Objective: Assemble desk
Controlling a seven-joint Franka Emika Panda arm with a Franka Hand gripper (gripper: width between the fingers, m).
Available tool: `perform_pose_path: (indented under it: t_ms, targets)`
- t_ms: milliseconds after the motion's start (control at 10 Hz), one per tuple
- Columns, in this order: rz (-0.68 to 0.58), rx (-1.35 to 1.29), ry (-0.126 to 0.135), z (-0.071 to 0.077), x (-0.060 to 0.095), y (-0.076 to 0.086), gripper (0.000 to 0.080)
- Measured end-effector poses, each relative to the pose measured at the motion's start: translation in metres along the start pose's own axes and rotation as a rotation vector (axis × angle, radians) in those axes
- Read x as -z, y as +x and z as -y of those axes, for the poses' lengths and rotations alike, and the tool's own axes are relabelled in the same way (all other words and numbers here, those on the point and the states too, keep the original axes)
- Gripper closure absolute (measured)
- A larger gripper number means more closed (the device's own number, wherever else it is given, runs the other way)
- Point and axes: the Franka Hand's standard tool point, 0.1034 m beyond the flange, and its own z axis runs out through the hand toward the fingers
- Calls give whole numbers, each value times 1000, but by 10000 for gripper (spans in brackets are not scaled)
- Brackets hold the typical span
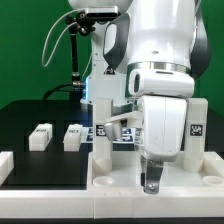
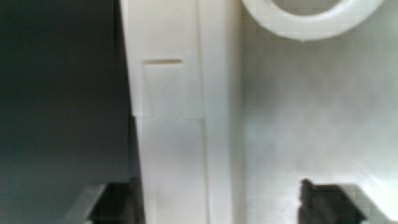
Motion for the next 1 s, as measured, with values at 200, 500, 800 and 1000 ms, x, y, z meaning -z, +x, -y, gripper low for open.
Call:
perform_pose_path:
  t_ms: [200, 500, 800, 1000]
  targets:
    - [0, -1, 0, 0, 0, 0, 210]
    - [0, -1, 1, 0, 0, -1, 153]
    - [1, -2, 1, 0, 0, -1, 150]
    - [11, -9, 17, -10, 20, -5, 150]
